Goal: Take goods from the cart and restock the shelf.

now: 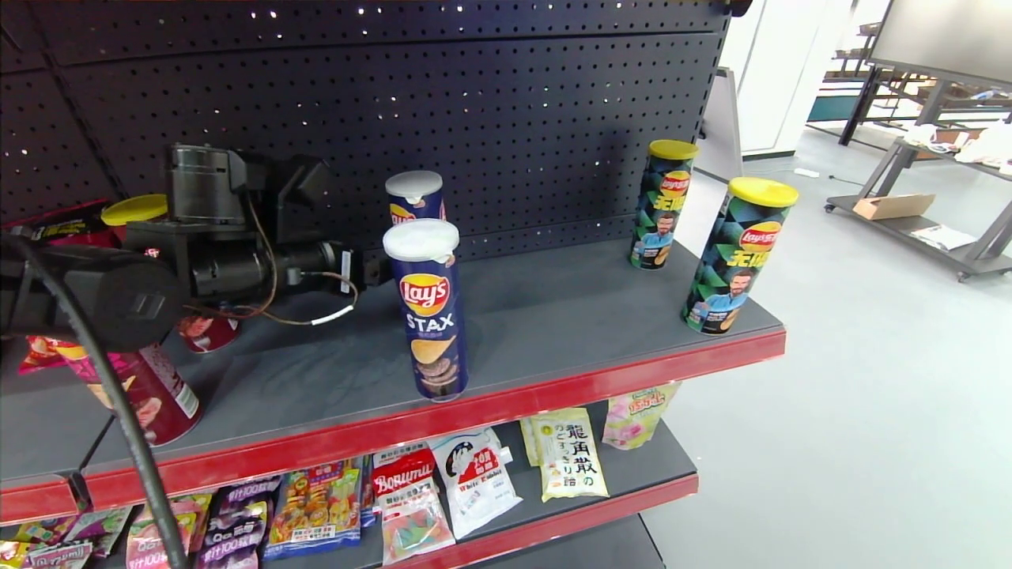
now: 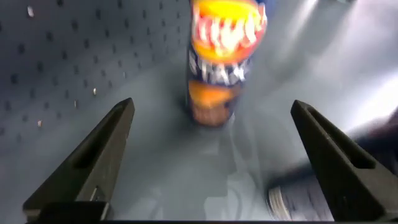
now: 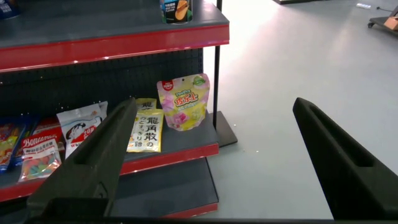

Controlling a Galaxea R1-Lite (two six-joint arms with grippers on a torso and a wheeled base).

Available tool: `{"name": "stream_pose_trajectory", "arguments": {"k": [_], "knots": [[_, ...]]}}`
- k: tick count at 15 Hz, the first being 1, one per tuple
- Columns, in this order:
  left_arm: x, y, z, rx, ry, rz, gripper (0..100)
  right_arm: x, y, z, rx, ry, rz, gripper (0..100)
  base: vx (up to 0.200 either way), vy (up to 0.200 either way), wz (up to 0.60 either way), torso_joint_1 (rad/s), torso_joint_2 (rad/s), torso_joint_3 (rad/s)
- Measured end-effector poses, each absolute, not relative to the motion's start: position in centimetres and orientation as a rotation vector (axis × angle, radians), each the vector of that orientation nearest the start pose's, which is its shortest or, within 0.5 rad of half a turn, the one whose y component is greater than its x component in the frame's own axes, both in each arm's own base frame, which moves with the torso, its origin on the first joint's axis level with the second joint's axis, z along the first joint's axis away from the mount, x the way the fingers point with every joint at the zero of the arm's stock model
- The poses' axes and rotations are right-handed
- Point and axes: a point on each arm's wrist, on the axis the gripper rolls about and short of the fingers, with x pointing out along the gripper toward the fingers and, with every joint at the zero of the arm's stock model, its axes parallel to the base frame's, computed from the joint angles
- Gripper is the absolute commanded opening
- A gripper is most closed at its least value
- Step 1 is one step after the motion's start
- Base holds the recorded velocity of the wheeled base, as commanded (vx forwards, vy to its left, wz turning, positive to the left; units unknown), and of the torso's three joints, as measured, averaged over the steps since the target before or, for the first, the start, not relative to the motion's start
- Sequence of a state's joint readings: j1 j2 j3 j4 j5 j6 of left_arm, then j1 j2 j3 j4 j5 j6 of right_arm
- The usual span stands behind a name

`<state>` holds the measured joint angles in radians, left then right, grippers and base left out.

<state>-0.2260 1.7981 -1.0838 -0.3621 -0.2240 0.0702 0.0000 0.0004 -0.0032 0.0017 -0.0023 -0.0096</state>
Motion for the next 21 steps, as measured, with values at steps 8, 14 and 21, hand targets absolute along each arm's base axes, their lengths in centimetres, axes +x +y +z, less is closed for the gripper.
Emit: {"name": "stream_pose_trajectory", "arguments": {"k": [8, 14, 21], "knots": [[24.8, -5.2, 18.9, 0.115, 0.392, -0.447, 100, -2.3, 0.0, 7.6, -0.010, -0.001, 0.000, 100, 0.000, 0.000, 0.00, 0.000, 0.00, 0.000], [13.2, -3.0, 18.3, 0.109, 0.328, -0.483, 100, -2.3, 0.0, 7.7, -0.040, 0.005, 0.009, 100, 0.000, 0.000, 0.00, 0.000, 0.00, 0.000], [0.1, -0.5, 16.7, 0.107, 0.254, -0.428, 100, -2.4, 0.0, 7.9, -0.043, -0.009, 0.019, 100, 0.000, 0.000, 0.00, 0.000, 0.00, 0.000]]}}
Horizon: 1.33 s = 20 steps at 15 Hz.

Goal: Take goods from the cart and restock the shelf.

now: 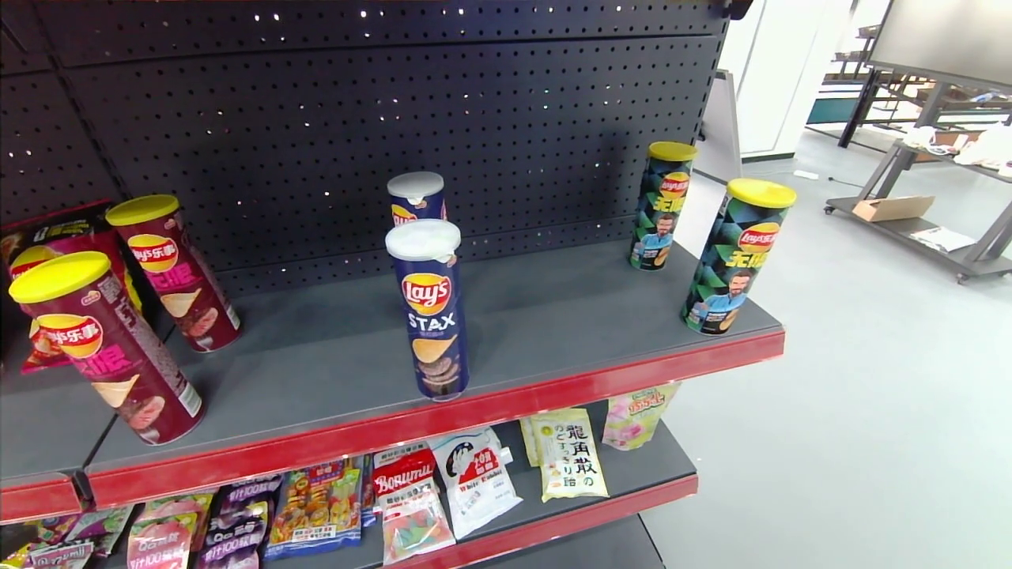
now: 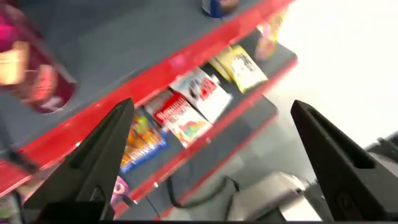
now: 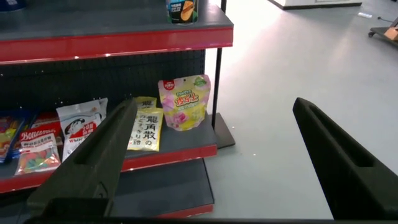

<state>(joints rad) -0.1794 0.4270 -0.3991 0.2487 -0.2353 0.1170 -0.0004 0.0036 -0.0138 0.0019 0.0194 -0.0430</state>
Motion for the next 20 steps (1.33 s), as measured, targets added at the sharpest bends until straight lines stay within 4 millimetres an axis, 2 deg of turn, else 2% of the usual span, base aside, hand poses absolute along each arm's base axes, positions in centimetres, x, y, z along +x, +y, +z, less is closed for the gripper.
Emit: {"name": "stream_pose_trajectory", "arguments": {"k": [1, 3, 5, 6, 8, 10, 14, 18, 20], "knots": [[-0.7, -0.4, 16.6, 0.109, 0.222, -0.408, 100, -2.5, 0.0, 8.7, -0.027, -0.028, 0.019, 100, 0.000, 0.000, 0.00, 0.000, 0.00, 0.000], [-1.9, -0.1, 16.2, 0.120, 0.161, -0.397, 100, -2.6, 0.0, 11.9, 0.025, -0.054, 0.022, 100, 0.000, 0.000, 0.00, 0.000, 0.00, 0.000], [-2.2, -0.1, 15.7, 0.134, 0.143, -0.393, 100, -1.2, 0.0, 15.0, 0.014, 0.008, 0.027, 100, 0.000, 0.000, 0.00, 0.000, 0.00, 0.000], [-2.4, 0.0, 15.2, 0.137, 0.140, -0.376, 100, 0.0, 0.1, 16.0, -0.017, 0.066, 0.034, 100, 0.000, 0.000, 0.00, 0.000, 0.00, 0.000], [-2.7, 0.2, 14.1, 0.141, 0.136, -0.323, 100, 1.9, 0.2, 16.4, -0.076, 0.160, 0.093, 100, 0.000, 0.000, 0.00, 0.000, 0.00, 0.000], [-3.1, 0.3, 13.1, 0.143, 0.121, -0.297, 100, 2.8, 0.2, 16.1, -0.119, 0.221, 0.115, 100, 0.000, 0.000, 0.60, 0.002, 0.00, 0.002], [-3.5, 0.4, 12.8, 0.143, 0.094, -0.283, 100, 3.3, 0.3, 15.6, -0.127, 0.266, 0.130, 100, 0.000, 0.000, 0.60, 0.010, 0.01, -0.002], [-3.6, 0.4, 12.7, 0.145, 0.081, -0.277, 100, 3.3, 0.3, 15.4, -0.134, 0.276, 0.149, 100, 0.000, 0.000, 0.00, 0.000, 0.00, 0.000], [-3.5, 0.5, 12.2, 0.147, 0.094, -0.236, 100, 3.6, 0.6, 16.1, -0.147, 0.260, 0.263, 100, 0.000, 0.000, 0.00, 0.000, 0.00, 0.000]]}}
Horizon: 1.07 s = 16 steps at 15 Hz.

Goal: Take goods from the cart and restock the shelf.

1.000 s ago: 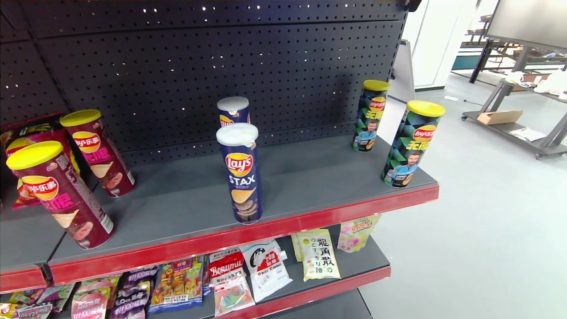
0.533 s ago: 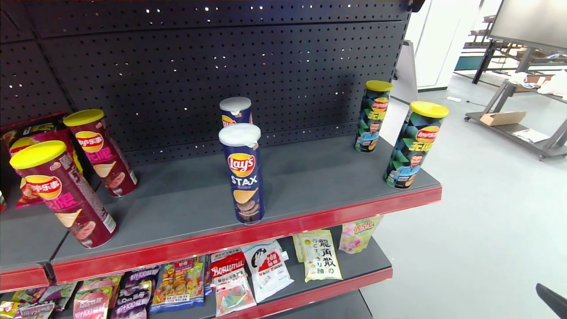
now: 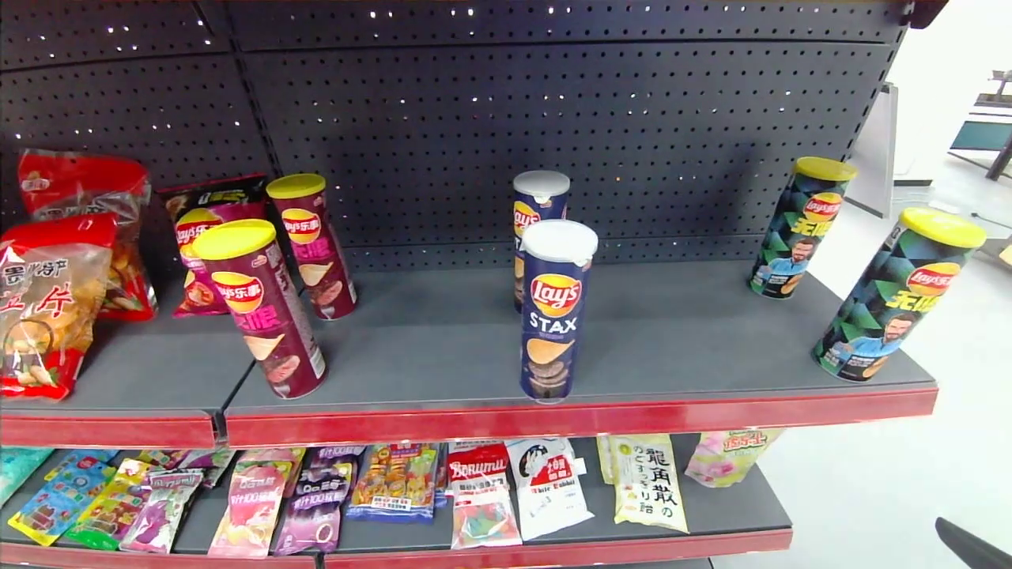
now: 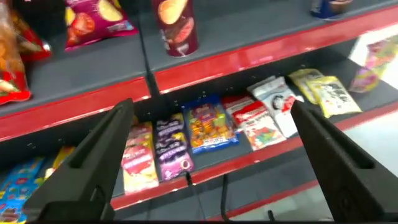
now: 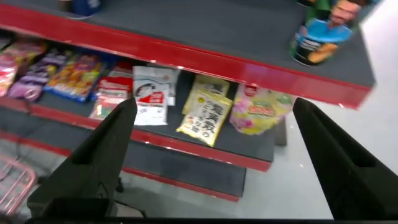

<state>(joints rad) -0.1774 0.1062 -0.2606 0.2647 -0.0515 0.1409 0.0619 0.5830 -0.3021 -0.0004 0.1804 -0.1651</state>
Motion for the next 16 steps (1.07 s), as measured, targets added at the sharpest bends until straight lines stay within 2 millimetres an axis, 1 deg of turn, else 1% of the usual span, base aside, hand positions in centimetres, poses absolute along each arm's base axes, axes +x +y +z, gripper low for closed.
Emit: {"name": "stream_pose_trajectory", "arguments": {"k": [3, 5, 8, 9, 10, 12, 13, 14, 16], "knots": [[-3.4, 0.6, 11.6, 0.140, 0.114, -0.209, 100, 4.8, 1.4, 16.4, -0.168, 0.301, 0.425, 100, 0.000, 0.000, 0.00, 0.000, 0.00, 0.000], [-3.3, 0.6, 11.5, 0.134, 0.124, -0.153, 100, 6.2, 2.1, 16.5, -0.173, 0.338, 0.483, 100, 0.000, 0.000, 0.00, 0.000, 0.00, 0.000], [-3.2, 0.3, 12.0, 0.101, 0.141, -0.005, 100, 8.9, 3.1, 17.2, -0.167, 0.313, 0.502, 100, 0.000, 0.000, 0.00, 0.000, 0.00, 0.000], [-3.2, 0.1, 11.9, 0.093, 0.145, 0.032, 100, 9.8, 3.3, 17.5, -0.165, 0.300, 0.503, 100, 0.000, 0.000, 0.00, 0.000, 0.00, 0.000], [-3.2, 0.0, 11.5, 0.089, 0.147, 0.039, 100, 10.6, 3.6, 17.5, -0.164, 0.301, 0.503, 100, 0.000, 0.000, 0.00, 0.000, 0.00, 0.000], [-3.2, -0.1, 10.0, 0.088, 0.118, -0.002, 100, 11.4, 3.8, 17.1, -0.167, 0.339, 0.504, 100, 0.000, 0.000, 0.00, 0.000, 0.00, 0.000], [-3.0, -0.1, 9.7, 0.087, 0.066, -0.020, 100, 11.7, 3.9, 16.9, -0.169, 0.354, 0.507, 100, 0.000, 0.000, 0.00, 0.000, 0.00, 0.000], [-2.9, -0.1, 9.2, 0.087, 0.050, -0.015, 100, 11.9, 4.0, 16.8, -0.169, 0.367, 0.509, 100, 0.000, 0.000, 0.00, 0.000, 0.00, 0.000], [-2.6, 0.1, 9.0, 0.084, -0.034, 0.034, 100, 12.5, 4.2, 16.5, -0.172, 0.393, 0.510, 100, 0.000, 0.000, 0.00, 0.000, 0.00, 0.000]]}}
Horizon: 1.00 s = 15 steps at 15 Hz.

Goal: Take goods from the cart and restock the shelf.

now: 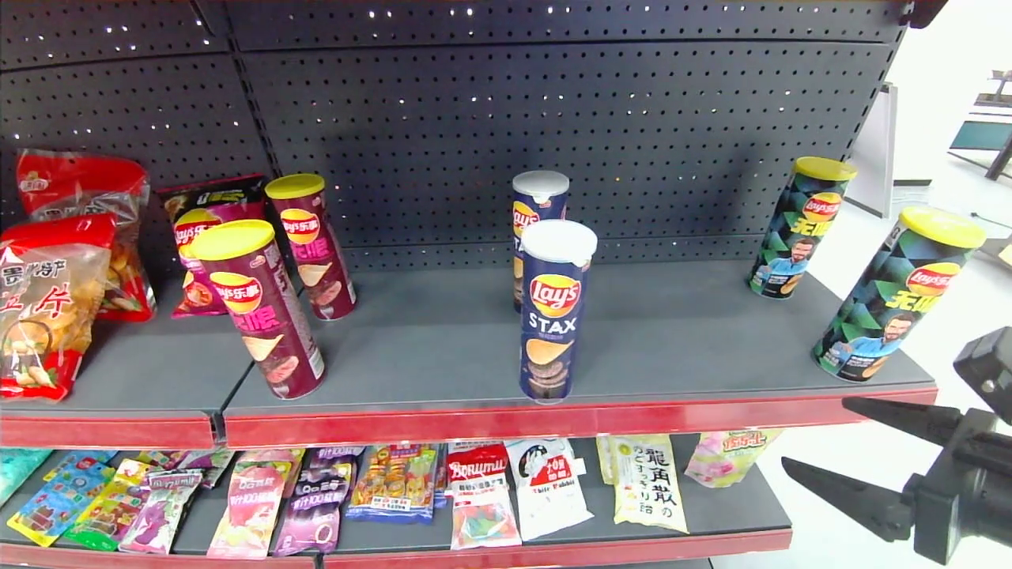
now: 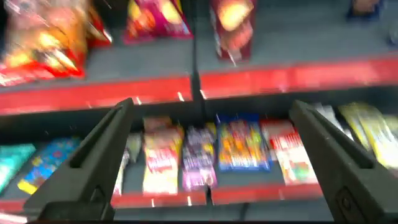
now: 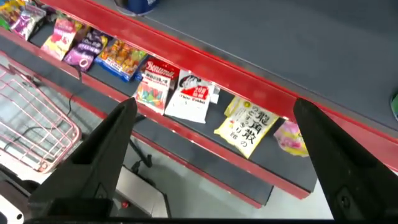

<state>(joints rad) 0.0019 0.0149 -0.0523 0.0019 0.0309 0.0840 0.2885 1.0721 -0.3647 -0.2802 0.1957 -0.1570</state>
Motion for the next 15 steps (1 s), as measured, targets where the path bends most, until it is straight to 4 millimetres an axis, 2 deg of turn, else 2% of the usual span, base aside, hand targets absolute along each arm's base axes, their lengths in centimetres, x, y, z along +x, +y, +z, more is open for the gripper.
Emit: {"name": "stream_pose_trajectory", "arguments": {"k": [2, 4, 7, 15], "knots": [[-2.4, 0.0, 8.5, 0.066, -0.055, 0.022, 100, 12.8, 4.3, 16.3, -0.174, 0.413, 0.511, 100, 0.000, 0.000, 0.00, 0.000, 0.00, 0.000], [-2.3, -0.1, 7.7, 0.044, 0.000, -0.063, 100, 13.3, 4.4, 16.2, -0.173, 0.426, 0.511, 100, 0.000, 0.000, 0.00, 0.000, 0.00, 0.000], [-2.3, -0.1, 7.6, 0.006, 0.007, -0.051, 100, 14.2, 4.7, 16.7, -0.175, 0.425, 0.510, 100, 0.000, 0.000, 0.00, 0.000, 0.00, 0.000], [-2.3, -0.1, 7.6, 0.007, 0.008, -0.049, 100, 19.0, 7.2, 17.0, -0.184, 0.485, 0.563, 100, 0.000, 0.000, 0.00, 0.000, 0.00, 0.000]]}}
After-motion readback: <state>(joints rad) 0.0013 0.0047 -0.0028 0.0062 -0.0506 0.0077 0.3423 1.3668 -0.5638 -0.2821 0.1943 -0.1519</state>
